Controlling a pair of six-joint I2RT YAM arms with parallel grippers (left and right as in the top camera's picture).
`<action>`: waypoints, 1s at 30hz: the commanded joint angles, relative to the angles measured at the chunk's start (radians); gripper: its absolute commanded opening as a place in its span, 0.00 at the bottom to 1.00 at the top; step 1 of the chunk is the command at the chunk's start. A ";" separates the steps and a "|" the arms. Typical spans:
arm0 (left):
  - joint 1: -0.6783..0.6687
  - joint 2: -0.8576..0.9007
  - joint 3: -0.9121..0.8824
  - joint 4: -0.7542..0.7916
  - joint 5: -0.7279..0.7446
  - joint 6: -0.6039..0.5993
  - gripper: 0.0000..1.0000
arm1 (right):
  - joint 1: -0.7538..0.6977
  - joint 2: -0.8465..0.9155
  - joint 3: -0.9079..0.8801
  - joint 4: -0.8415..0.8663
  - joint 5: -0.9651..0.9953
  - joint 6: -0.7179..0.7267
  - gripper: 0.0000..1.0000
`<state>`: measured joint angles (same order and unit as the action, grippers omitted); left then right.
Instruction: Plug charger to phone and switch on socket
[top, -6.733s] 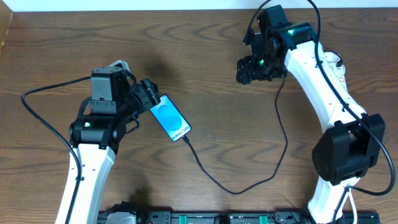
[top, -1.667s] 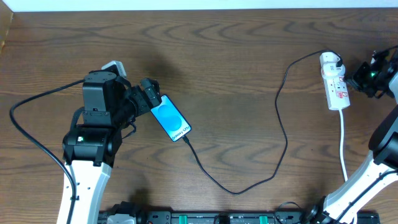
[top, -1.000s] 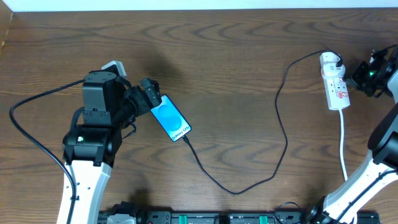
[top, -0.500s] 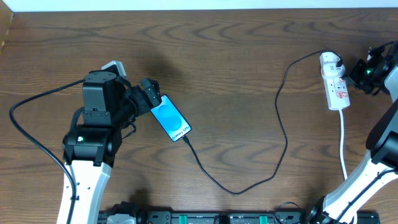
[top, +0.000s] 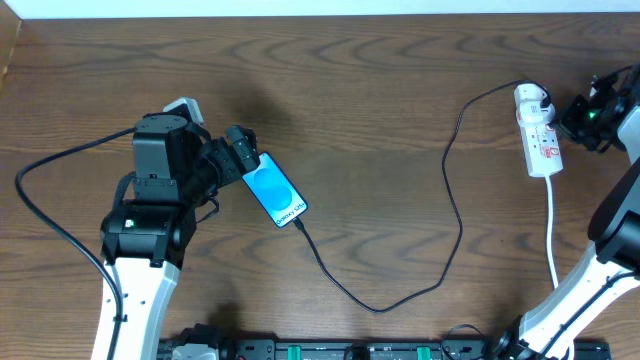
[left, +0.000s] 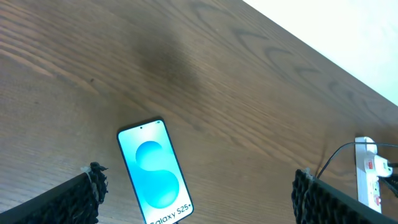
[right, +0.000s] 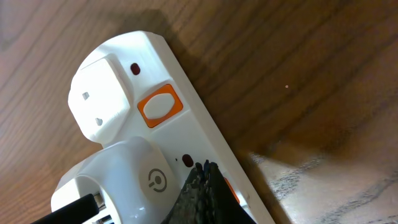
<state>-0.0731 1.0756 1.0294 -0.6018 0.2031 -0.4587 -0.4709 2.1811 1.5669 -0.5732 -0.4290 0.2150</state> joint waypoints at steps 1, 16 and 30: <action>0.002 -0.005 0.022 0.000 -0.006 0.013 0.97 | 0.065 0.014 -0.016 -0.021 -0.047 -0.037 0.01; 0.002 -0.005 0.022 0.000 -0.006 0.013 0.97 | 0.093 0.014 -0.056 -0.021 -0.043 -0.047 0.01; 0.002 -0.005 0.022 0.000 -0.006 0.013 0.96 | 0.099 0.014 -0.084 -0.037 -0.087 -0.025 0.01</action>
<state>-0.0731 1.0756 1.0294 -0.6018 0.2031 -0.4583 -0.4511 2.1628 1.5417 -0.5594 -0.3805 0.1791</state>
